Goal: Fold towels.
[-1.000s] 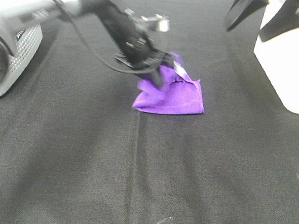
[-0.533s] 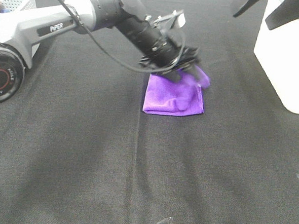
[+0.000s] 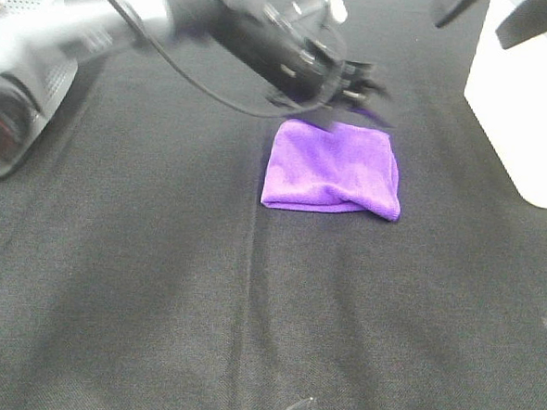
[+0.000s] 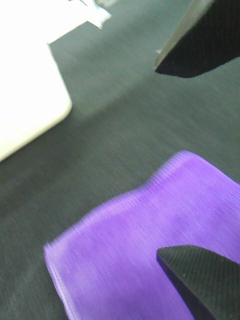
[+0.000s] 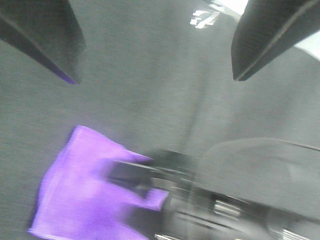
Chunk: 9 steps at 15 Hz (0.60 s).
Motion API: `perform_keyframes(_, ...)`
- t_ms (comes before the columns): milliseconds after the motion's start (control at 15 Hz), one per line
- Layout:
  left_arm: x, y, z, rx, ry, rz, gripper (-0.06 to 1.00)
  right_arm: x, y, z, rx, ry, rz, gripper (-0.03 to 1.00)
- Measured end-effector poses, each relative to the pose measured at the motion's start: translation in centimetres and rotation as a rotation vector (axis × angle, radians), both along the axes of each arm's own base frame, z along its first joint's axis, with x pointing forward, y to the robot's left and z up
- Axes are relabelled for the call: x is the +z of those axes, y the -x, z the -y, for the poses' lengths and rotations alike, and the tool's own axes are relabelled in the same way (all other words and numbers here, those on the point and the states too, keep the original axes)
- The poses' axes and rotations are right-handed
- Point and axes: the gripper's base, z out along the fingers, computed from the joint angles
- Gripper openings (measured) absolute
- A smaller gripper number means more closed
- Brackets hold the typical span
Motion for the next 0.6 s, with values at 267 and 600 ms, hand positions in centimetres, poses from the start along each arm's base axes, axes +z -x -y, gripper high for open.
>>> perform_keyframes(267, 6.2, -0.3, -6.8, 0.141, -0.299, 0.04, 0.84, 1.1, 1.4, 0.8, -0.046, 0.047, 0.03, 0.77)
perform_keyframes(600, 13.8, 0.9, -14.4, 0.395, -0.491, 0.146, 0.84, 4.4, 4.9, 2.2, -0.108, 0.1, 0.143, 0.77)
